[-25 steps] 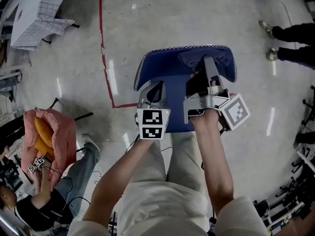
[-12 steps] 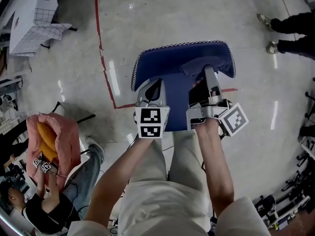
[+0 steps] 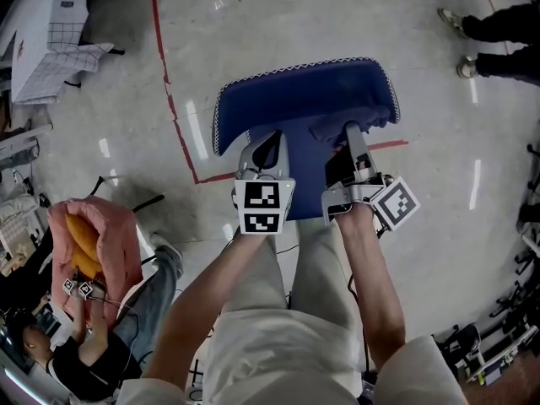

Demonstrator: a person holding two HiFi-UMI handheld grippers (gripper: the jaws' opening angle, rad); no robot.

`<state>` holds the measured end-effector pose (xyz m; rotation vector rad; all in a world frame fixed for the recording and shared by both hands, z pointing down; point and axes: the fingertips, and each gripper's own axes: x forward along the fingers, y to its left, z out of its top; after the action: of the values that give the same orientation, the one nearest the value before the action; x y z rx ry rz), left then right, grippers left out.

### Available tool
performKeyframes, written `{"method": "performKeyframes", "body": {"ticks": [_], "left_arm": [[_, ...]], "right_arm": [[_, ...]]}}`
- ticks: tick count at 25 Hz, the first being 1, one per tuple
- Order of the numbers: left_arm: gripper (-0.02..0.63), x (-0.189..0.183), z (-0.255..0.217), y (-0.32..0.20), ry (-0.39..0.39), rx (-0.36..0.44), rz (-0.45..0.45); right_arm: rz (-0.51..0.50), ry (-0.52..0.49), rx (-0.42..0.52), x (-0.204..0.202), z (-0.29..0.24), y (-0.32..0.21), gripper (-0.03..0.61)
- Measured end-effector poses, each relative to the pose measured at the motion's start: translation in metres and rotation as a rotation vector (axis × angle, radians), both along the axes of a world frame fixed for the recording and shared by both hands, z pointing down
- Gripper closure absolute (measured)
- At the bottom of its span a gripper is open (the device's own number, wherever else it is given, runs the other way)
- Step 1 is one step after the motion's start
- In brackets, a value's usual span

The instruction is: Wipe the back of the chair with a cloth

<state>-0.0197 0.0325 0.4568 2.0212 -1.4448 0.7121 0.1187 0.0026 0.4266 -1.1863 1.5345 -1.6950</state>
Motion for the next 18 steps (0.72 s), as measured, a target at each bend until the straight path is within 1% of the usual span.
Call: {"method": "performKeyframes", "body": {"ticks": [8,13,18], "left_arm": [[0.614,0.019,0.02,-0.009,0.0,-0.027,0.013],[0.614,0.033,0.03,-0.003,-0.001,-0.048,0.027],[0.614,0.04,0.047,-0.002,-0.004,-0.069,0.026]], "right_arm": [[-0.015,0.024,-0.104,0.015,0.068,0.015,0.52],[-0.036,0.033,-0.155,0.028,0.106,0.023,0.52],[-0.022,0.053,-0.219,0.038,0.152,0.029,0.52]]}}
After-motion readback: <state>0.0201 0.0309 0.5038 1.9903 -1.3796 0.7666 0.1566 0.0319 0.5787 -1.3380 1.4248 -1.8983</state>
